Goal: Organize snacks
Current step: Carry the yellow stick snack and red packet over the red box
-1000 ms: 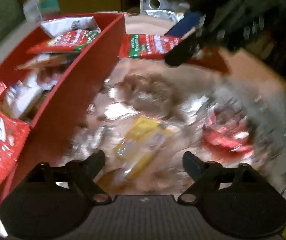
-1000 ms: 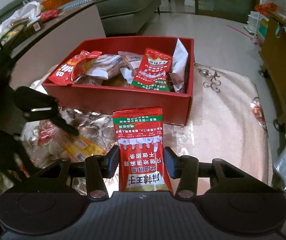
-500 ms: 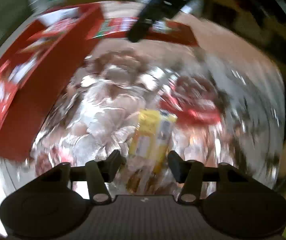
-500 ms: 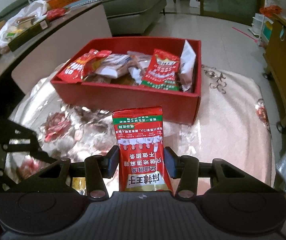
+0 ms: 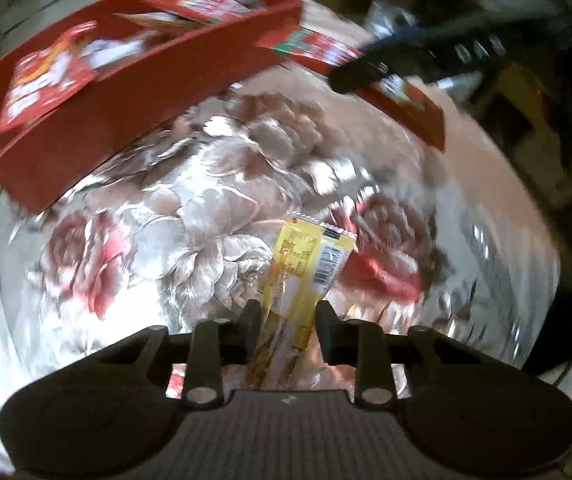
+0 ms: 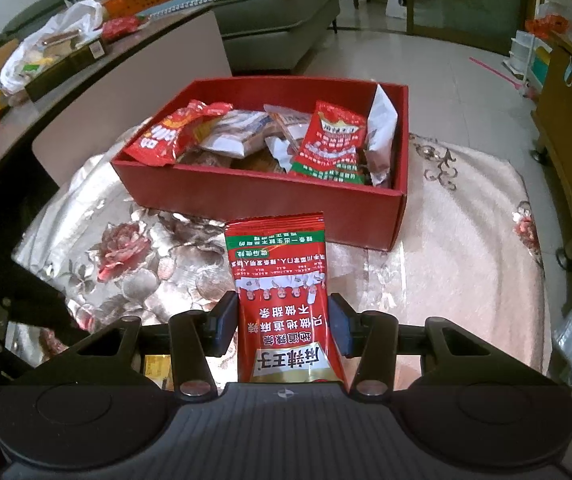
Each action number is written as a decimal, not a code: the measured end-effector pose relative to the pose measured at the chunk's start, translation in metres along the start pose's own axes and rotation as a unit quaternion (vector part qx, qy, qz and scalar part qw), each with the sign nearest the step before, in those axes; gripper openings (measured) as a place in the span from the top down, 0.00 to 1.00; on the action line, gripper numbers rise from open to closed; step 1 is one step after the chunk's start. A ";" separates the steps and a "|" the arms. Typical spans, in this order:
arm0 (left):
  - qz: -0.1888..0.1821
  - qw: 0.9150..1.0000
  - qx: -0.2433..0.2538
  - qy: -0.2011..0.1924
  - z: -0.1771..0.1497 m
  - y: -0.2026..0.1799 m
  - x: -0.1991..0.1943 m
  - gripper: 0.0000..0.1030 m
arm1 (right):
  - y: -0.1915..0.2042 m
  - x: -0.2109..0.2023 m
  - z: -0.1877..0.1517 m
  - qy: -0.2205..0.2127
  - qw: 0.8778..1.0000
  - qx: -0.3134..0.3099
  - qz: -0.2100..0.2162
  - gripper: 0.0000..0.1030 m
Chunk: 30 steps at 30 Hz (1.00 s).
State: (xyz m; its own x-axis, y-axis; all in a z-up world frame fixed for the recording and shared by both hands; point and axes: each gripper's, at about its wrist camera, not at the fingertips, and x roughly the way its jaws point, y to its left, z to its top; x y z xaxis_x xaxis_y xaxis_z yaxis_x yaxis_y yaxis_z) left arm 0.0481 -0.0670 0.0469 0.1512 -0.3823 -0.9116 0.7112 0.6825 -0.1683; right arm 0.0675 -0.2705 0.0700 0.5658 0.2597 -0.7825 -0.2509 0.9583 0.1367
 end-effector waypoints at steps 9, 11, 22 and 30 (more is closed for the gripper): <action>-0.070 0.975 -0.147 -0.151 0.004 0.024 -0.056 0.80 | 0.002 -0.019 0.019 -0.046 0.999 0.009 0.007 0.45; -0.073 0.970 -0.155 -0.174 0.013 0.028 -0.064 0.80 | 0.003 -0.021 0.029 -0.060 0.998 0.011 0.007 0.45; -0.016 0.938 -0.205 -0.281 0.070 0.082 -0.086 0.80 | 0.001 -0.004 0.088 -0.114 0.993 0.018 -0.007 0.45; 0.033 0.931 -0.216 -0.293 0.107 0.118 -0.067 0.80 | -0.014 0.036 0.111 -0.110 0.993 0.042 -0.014 0.45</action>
State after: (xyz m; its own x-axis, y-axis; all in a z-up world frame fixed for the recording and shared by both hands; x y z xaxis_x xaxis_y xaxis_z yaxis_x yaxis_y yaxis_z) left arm 0.1958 -0.0276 0.1286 0.6233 -0.5186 -0.5853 0.3639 0.8548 -0.3700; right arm 0.1788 -0.2613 0.1072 0.7318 0.2433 -0.6366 -0.1707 0.9698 0.1744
